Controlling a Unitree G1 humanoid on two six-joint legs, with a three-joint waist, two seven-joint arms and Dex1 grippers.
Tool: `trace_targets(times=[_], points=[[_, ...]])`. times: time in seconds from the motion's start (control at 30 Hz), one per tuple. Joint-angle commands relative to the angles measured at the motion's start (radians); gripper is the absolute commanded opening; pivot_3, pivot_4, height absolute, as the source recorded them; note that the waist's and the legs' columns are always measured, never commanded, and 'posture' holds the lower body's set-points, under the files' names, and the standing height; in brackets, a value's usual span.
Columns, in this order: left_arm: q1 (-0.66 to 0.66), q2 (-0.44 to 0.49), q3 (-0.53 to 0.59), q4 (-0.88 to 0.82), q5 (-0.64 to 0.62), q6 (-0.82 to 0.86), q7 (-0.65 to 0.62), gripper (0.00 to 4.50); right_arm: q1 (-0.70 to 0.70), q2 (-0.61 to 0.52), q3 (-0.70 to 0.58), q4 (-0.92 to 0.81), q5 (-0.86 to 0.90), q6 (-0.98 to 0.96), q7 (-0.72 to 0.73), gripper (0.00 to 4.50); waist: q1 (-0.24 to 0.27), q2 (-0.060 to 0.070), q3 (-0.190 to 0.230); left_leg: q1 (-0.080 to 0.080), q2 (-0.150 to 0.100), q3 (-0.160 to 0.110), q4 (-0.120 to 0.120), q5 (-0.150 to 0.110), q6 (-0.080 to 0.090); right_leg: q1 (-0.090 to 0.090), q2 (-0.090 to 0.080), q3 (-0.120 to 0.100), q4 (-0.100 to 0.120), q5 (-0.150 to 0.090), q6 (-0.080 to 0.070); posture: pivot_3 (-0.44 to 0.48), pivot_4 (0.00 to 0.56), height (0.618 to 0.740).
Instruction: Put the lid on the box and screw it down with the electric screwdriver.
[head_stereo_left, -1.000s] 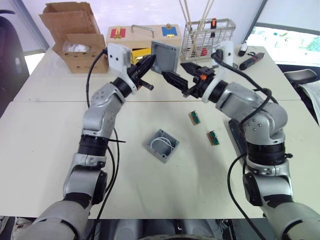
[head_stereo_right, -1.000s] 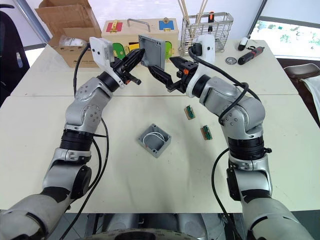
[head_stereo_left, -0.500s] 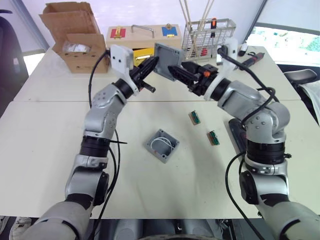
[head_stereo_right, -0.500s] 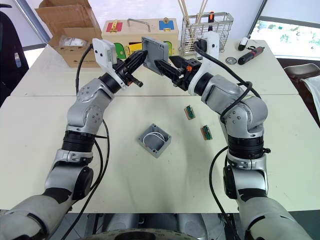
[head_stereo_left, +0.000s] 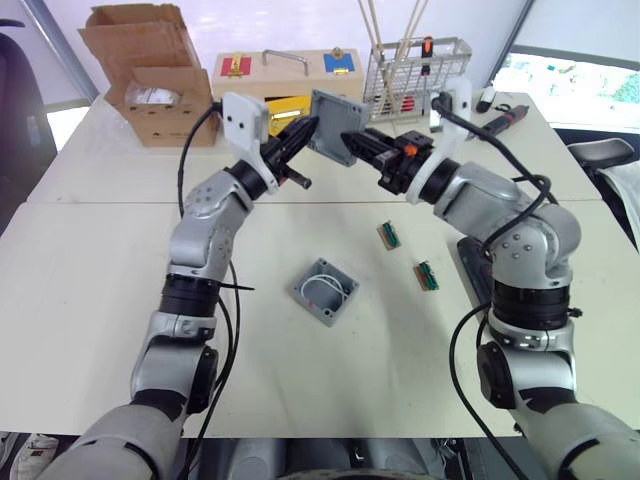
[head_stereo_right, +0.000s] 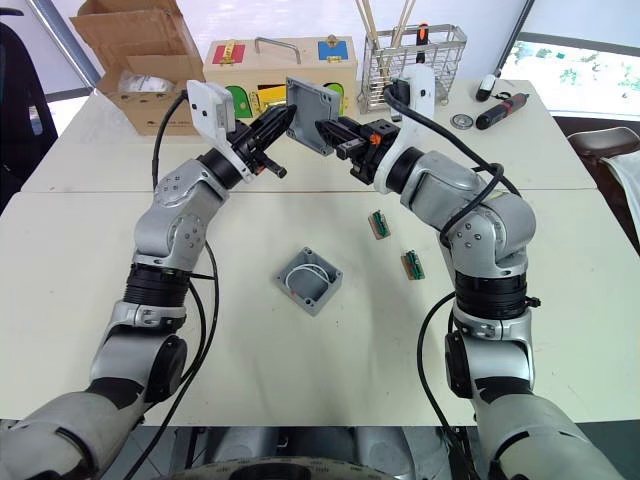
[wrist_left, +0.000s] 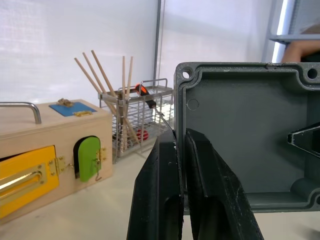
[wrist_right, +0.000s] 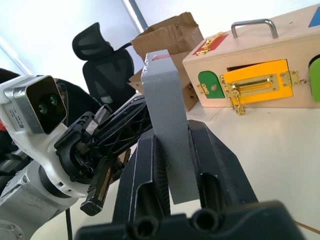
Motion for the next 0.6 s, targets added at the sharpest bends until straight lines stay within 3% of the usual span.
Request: trace_targets(times=[0.03, 0.13, 0.23, 0.4, 0.47, 0.53, 0.6], points=[[-0.004, 0.03, 0.058, -0.046, -0.066, 0.045, -0.053, 1.51, -0.002, -0.01, -0.013, -0.074, -0.016, -0.03, 0.003, 0.17, -0.001, 0.0, 0.0, 0.0, 0.0, 0.0, 0.0, 0.0, 0.0, 0.0, 0.0, 0.0, 0.0, 0.0, 0.0, 0.0, 0.15, 0.74], [-0.003, 0.055, 0.081, -0.047, -0.078, 0.067, -0.068, 3.03, 0.016, -0.022, -0.002, -0.096, -0.05, -0.058, 0.011, 0.17, -0.001, 0.0, 0.0, 0.0, 0.0, 0.0, 0.0, 0.0, 0.0, 0.0, 0.0, 0.0, 0.0, 0.0, 0.0, 0.0, 0.15, 0.74], [0.016, 0.15, 0.112, -0.084, -0.138, 0.187, -0.144, 4.45, 0.072, -0.084, 0.04, -0.164, -0.118, -0.086, 0.039, 0.17, -0.002, 0.0, 0.0, 0.0, 0.0, 0.0, -0.001, 0.0, 0.0, 0.0, 0.0, 0.0, 0.0, 0.0, 0.0, 0.0, 0.15, 0.74], [0.041, 0.332, 0.127, -0.096, -0.26, 0.418, -0.342, 4.45, 0.204, -0.216, 0.124, -0.28, -0.355, -0.377, 0.129, 0.17, -0.01, 0.0, 0.0, 0.0, 0.0, 0.0, -0.003, 0.0, 0.0, -0.001, 0.0, 0.0, 0.0, 0.0, 0.0, 0.0, 0.15, 0.74], [0.045, 0.385, 0.106, -0.083, -0.257, 0.458, -0.402, 4.45, 0.273, -0.311, 0.201, -0.294, -0.569, -0.596, 0.146, 0.17, -0.012, 0.0, 0.0, 0.0, 0.0, -0.001, -0.003, 0.0, 0.0, -0.001, 0.0, 0.0, 0.0, 0.0, 0.0, 0.0, 0.15, 0.74], [0.036, 0.432, 0.078, -0.049, -0.237, 0.484, -0.472, 4.45, 0.367, -0.474, 0.317, -0.267, -0.921, -0.948, 0.122, 0.17, -0.01, 0.0, 0.0, 0.0, 0.0, -0.001, -0.003, 0.0, 0.0, -0.001, 0.001, -0.001, 0.0, 0.0, 0.0, 0.0, 0.15, 0.74], [0.019, 0.441, 0.065, -0.014, -0.221, 0.486, -0.5, 4.45, 0.428, -0.538, 0.364, -0.231, -1.081, -1.131, 0.086, 0.17, -0.015, 0.0, 0.0, 0.001, -0.002, -0.001, -0.003, 0.0, 0.0, -0.001, 0.002, -0.002, -0.001, 0.0, 0.0, 0.0, 0.15, 0.74]])
